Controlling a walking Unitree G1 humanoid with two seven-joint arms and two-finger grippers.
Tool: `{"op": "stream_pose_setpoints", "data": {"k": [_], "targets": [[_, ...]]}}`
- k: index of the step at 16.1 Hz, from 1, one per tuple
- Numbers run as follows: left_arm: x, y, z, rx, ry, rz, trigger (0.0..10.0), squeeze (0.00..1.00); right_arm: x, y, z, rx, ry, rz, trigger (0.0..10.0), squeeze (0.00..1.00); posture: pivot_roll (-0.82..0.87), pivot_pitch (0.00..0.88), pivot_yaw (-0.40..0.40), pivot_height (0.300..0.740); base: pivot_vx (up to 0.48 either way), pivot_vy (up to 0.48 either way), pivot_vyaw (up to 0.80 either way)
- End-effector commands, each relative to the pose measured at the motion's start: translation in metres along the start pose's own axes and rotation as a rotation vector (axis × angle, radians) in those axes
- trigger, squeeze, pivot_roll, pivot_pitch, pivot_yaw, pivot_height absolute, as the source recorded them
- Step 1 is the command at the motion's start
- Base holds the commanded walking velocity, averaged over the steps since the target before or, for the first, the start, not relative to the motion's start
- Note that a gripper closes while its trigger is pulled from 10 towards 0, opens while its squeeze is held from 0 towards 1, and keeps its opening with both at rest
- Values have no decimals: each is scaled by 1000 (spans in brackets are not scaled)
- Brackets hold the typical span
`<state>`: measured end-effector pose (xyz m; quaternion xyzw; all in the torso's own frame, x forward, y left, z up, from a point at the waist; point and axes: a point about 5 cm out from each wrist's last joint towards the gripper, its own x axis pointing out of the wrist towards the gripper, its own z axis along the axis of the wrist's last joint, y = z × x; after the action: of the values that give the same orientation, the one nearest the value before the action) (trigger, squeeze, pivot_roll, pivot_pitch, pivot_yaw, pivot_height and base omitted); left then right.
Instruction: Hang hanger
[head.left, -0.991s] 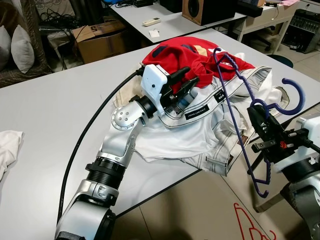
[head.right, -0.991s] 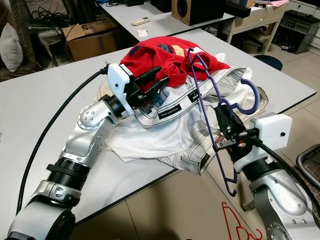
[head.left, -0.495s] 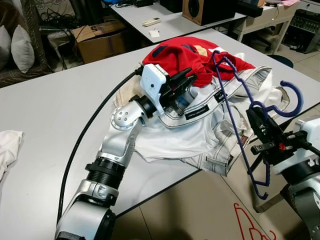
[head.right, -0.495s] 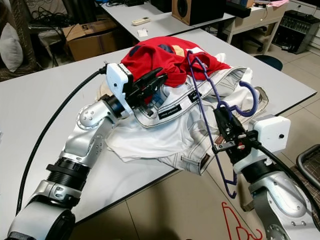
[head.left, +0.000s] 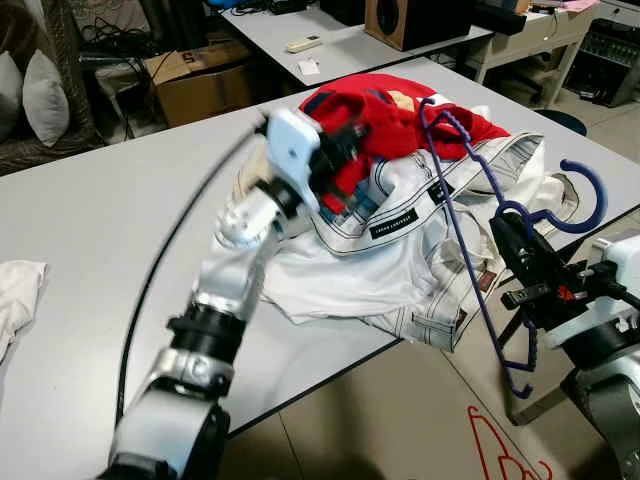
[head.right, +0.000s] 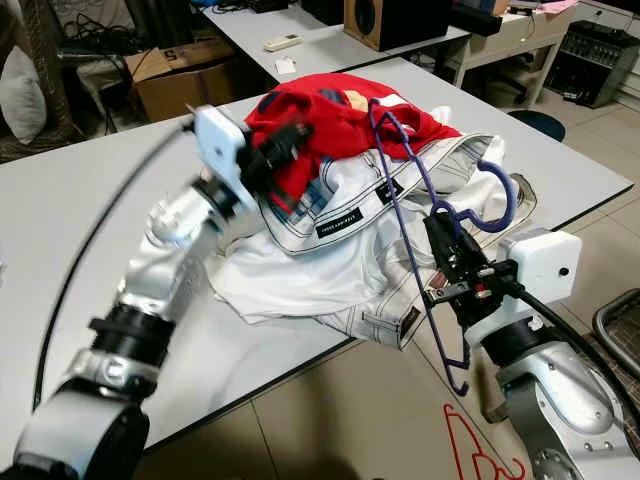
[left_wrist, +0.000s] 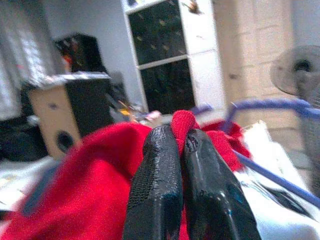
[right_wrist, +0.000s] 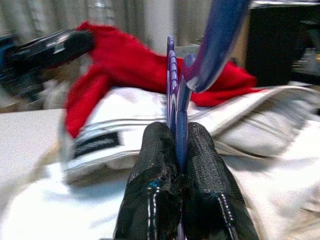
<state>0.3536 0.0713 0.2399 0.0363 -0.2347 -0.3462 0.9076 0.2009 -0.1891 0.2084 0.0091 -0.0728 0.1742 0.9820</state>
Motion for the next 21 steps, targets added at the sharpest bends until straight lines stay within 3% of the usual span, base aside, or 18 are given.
{"op": "stream_pose_setpoints", "data": {"k": [1,4,5,6,7,10,15,18,21], "targets": [[5,9,15,42,-51,30,0,0,0,9,8,5,-36,77,10000,0,-119,23,98,740,0,0,0],[13,11,30,97,-100,-5,0,0,-1,23,6,32,-32,172,10000,0,-110,10,114,740,0,0,0],[14,7,33,112,-111,-41,1059,0,-1,25,5,33,-32,174,10000,0,-110,5,122,740,0,0,0],[14,3,32,148,-102,-90,1059,0,-2,22,7,28,-39,156,10000,0,-111,4,125,740,0,0,0],[12,1,29,189,-78,-122,0,0,-5,19,10,27,-51,137,10000,0,-114,3,133,740,0,0,0],[5,5,27,232,-62,-145,0,0,-18,12,18,53,-34,130,10000,0,-137,14,147,740,0,0,0],[2,0,35,274,-105,-194,0,0,-23,5,3,141,197,231,10000,0,-158,37,145,740,0,0,0],[-4,-3,32,306,-85,-239,0,0,-17,2,7,143,185,261,10000,0,-147,45,126,740,0,0,0],[-10,8,22,372,-10,-185,0,0,-21,0,16,137,176,295,10000,0,-138,47,110,740,0,0,0]]}}
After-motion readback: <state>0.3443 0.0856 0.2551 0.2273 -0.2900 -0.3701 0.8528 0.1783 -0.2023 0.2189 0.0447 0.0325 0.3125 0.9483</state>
